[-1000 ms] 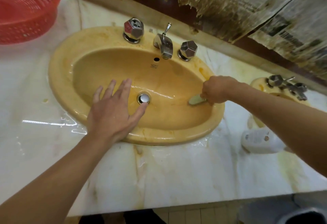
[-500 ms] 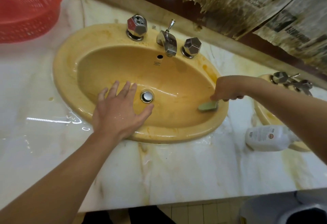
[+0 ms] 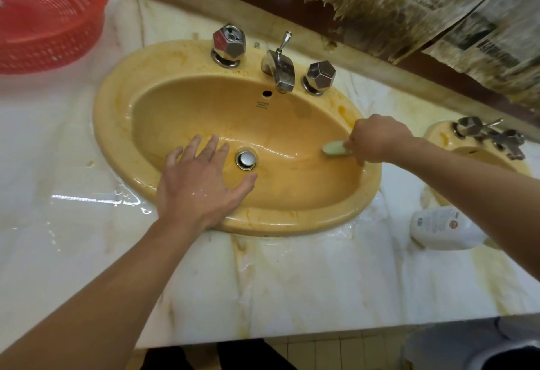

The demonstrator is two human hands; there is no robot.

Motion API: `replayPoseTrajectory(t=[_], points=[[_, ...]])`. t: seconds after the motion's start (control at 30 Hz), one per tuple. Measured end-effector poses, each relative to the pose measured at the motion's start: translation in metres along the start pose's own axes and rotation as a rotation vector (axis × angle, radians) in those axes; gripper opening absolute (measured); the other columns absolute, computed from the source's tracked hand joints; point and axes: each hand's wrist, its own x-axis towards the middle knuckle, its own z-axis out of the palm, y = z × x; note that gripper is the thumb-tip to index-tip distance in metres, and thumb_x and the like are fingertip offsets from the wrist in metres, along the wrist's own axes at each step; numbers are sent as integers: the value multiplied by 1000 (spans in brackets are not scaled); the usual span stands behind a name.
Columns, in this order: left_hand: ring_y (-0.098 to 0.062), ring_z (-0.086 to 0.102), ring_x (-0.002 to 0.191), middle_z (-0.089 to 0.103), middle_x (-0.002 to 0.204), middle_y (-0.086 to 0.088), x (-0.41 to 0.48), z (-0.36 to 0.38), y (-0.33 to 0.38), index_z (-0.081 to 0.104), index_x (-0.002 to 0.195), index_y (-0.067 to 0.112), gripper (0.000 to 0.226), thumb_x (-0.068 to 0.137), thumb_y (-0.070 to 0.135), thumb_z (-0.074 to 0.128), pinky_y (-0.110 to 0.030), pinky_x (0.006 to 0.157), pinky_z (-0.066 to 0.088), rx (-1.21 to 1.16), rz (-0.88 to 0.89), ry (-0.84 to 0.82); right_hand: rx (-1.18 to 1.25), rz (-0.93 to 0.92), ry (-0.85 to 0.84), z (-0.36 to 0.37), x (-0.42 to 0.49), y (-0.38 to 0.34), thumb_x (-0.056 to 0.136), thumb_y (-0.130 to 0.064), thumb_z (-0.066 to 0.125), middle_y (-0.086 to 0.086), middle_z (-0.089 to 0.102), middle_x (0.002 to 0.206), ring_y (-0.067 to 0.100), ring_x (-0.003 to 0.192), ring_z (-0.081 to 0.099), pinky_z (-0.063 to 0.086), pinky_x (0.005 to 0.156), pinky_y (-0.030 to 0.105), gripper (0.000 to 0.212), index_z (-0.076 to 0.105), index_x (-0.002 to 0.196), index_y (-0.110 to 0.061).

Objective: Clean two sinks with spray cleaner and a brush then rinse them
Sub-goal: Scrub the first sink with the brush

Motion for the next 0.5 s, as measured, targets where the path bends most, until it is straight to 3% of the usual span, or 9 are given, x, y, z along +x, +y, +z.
replayPoseTrajectory(t=[0.03, 0.13, 0.27, 0.37, 0.47, 0.5], points=[[-14, 11, 155, 21, 167, 10, 0, 0, 0, 32, 156, 34, 95, 82, 86, 4, -41, 122, 15, 4, 1, 0, 18, 2, 28, 1, 1, 0, 99, -48, 53, 5, 54, 75, 19, 62, 52, 46, 58, 31, 41, 59, 84, -10], [-14, 12, 155, 24, 166, 10, -1, -1, 1, 35, 155, 33, 95, 81, 86, 5, -40, 121, 17, 5, -3, 8, 44, -24, -156, 4, 4, -7, 98, -45, 55, 4, 53, 60, 18, 50, 48, 40, 52, 28, 48, 56, 67, -9], [-14, 13, 155, 25, 166, 10, -1, -1, 2, 36, 154, 33, 94, 81, 86, 6, -40, 120, 17, 6, -5, 4, 9, -16, 29, 7, 6, -10, 100, -46, 52, 4, 53, 75, 18, 61, 50, 42, 55, 30, 37, 56, 81, -14], [-14, 12, 155, 23, 166, 11, 0, -1, 1, 34, 155, 33, 90, 85, 85, 12, -40, 120, 17, 7, -11, -4, 40, -47, -169, 10, 11, -11, 99, -46, 53, 4, 55, 60, 18, 51, 49, 43, 54, 30, 48, 57, 68, -9], [-13, 11, 155, 23, 166, 11, 0, -1, 1, 34, 155, 33, 89, 86, 85, 14, -39, 119, 16, 6, -6, -7, 46, -15, 33, 11, 13, -10, 99, -49, 51, 4, 53, 76, 19, 63, 50, 43, 57, 31, 40, 59, 87, -12], [-13, 11, 155, 23, 166, 11, 0, 0, 1, 34, 155, 33, 89, 85, 85, 12, -39, 119, 17, 8, -6, -2, 53, -27, -9, 12, 15, -9, 99, -49, 51, 4, 53, 76, 18, 63, 50, 44, 57, 31, 40, 60, 89, -11]])
